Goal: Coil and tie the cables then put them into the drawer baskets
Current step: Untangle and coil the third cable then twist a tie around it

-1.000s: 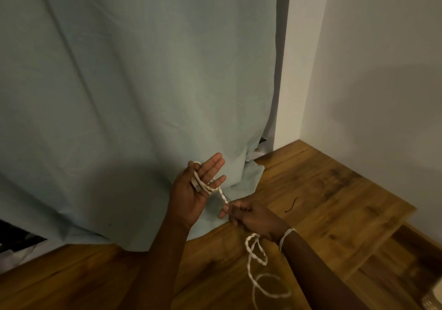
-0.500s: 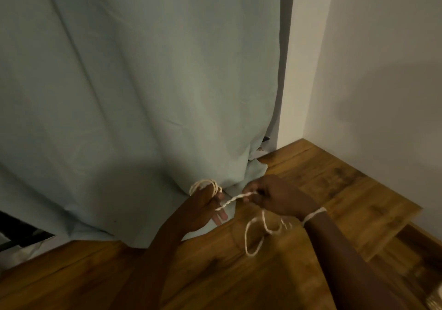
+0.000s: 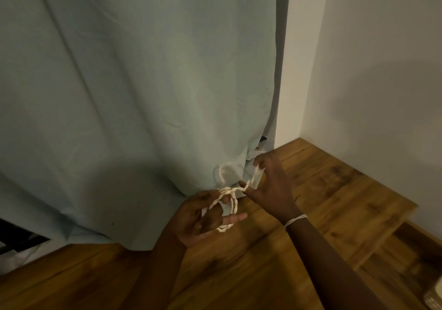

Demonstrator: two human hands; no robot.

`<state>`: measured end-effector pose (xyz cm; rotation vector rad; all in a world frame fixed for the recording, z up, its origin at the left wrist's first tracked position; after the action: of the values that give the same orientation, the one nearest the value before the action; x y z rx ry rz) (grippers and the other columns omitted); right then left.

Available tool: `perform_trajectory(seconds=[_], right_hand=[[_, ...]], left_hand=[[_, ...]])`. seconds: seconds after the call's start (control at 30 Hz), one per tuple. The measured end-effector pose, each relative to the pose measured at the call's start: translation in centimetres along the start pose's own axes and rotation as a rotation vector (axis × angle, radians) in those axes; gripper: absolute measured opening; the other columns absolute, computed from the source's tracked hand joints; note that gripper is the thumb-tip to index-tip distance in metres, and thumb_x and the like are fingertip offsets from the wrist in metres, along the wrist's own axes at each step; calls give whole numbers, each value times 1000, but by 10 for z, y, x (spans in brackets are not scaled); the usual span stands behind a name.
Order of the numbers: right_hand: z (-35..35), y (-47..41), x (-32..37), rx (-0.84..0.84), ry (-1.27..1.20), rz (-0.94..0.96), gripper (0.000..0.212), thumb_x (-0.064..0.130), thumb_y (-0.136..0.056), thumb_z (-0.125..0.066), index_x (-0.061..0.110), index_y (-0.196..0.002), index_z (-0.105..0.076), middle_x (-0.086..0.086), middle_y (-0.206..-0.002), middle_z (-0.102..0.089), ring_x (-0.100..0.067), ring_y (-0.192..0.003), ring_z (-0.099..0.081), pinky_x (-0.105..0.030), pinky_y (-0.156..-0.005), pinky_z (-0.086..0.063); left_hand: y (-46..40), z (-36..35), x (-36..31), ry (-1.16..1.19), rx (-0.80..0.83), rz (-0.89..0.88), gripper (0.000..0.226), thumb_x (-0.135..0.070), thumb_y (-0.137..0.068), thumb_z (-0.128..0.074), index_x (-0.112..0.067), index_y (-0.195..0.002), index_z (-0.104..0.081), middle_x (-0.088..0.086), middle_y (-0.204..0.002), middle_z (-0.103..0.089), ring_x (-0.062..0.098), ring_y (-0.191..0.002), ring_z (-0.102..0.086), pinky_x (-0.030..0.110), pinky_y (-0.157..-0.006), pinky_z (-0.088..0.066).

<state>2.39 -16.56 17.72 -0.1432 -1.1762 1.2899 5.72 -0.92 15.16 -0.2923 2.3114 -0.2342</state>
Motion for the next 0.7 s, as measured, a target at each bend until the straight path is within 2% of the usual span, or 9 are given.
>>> perform_trajectory(seconds=[0.03, 0.07, 0.13, 0.17, 0.3, 0.4, 0.47, 0.57, 0.7], right_hand=[[4, 1, -3, -46, -125, -68, 53, 30, -73, -88, 17, -110, -52, 1, -107, -55, -8, -91, -55, -12, -75, -47], [4, 2, -6, -61, -236, -131, 54, 26, -75, -87, 18, -112, -50, 1, -107, -56, -9, -92, -58, -15, -76, -51], [-2, 3, -7, -13, -398, -188, 50, 22, -79, -84, 18, -117, -51, 0, -107, -60, -13, -91, -64, -29, -75, -59], [-5, 3, -5, 20, -427, -192, 52, 22, -80, -83, 19, -122, -52, 0, -111, -62, -13, -93, -66, -33, -74, -61], [-10, 1, -6, 197, -387, -207, 71, 33, -74, -86, 27, -136, -52, 8, -127, -60, 0, -115, -58, -27, -71, -60], [-13, 3, -12, 367, -459, -228, 48, 27, -75, -84, 20, -119, -69, 4, -111, -72, -7, -106, -67, -31, -78, -60], [-7, 4, -16, 367, -542, -235, 25, 13, -85, -75, 10, -109, -75, 1, -99, -77, -9, -91, -72, -23, -75, -57], [-11, 3, -21, 376, -414, -197, 17, 8, -93, -66, 9, -106, -76, 7, -95, -77, -3, -86, -70, -14, -75, -51], [-52, 15, -11, 580, -158, -46, 18, 13, -99, -57, 13, -112, -70, 8, -105, -68, -1, -92, -62, -19, -85, -50]], left_hand=[[-1, 0, -5, 35, -7, -31, 35, -11, -105, -28, 7, -111, -57, 10, -79, -72, 13, -55, -65, 60, -118, -4], [0, 2, -10, 58, -45, -56, 30, -10, -104, -34, 7, -107, -58, 10, -76, -71, 14, -53, -65, 59, -118, -5], [2, 14, -16, 45, -155, -81, 19, -11, -97, -54, 6, -95, -61, 7, -51, -59, 13, -37, -53, 58, -118, -16], [4, 18, -19, 25, -177, -91, 19, -13, -95, -57, 6, -92, -62, 4, -43, -53, 12, -32, -46, 57, -118, -20], [11, 35, -29, -30, -322, -88, 20, -17, -90, -66, 2, -89, -63, 1, -36, -43, 11, -29, -38, 53, -115, -30], [22, 50, -37, -25, -406, -102, 23, -18, -81, -77, 0, -86, -63, 0, -34, -39, 10, -28, -36, 54, -111, -36], [28, 56, -38, -32, -437, -89, 23, -18, -80, -78, -1, -85, -63, -1, -35, -38, 9, -28, -34, 55, -106, -41], [28, 50, -31, -31, -404, -33, 18, -18, -93, -62, 0, -89, -62, -2, -36, -34, 10, -28, -29, 56, -104, -40], [13, 26, -22, -57, -298, -16, 37, -28, -105, -35, -6, -93, -63, -8, -38, -41, 7, -32, -31, 36, -88, -25]])
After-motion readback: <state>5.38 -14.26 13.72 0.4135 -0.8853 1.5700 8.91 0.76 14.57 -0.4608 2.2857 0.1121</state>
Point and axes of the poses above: each hand's wrist, its own y-axis away from the middle knuckle, its own z-axis out of the back of the hand, x = y × z, the point moved 8 cm from there along -y, towards the middle knuckle
